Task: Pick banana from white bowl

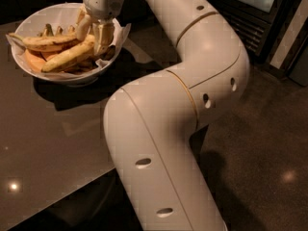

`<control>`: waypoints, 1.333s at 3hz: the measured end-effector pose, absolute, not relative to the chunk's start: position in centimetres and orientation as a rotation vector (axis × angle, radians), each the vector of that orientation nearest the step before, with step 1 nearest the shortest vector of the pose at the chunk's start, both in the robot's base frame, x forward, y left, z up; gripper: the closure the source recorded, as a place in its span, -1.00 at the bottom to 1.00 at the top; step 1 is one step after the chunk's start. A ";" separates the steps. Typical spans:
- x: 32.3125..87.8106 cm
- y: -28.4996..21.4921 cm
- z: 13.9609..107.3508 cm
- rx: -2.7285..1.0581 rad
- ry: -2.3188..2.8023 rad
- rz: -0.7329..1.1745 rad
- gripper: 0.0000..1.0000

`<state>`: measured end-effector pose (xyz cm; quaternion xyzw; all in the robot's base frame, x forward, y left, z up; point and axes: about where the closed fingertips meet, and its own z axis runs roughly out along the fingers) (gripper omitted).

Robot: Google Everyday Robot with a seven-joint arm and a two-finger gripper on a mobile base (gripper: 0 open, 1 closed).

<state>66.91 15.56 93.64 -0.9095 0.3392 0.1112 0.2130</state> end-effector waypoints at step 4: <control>68.6 15.4 95.7 -2.384 0.961 0.222 1.00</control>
Offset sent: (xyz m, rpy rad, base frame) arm 0.0005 -0.0058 0.0037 -0.0154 -0.0094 -0.0159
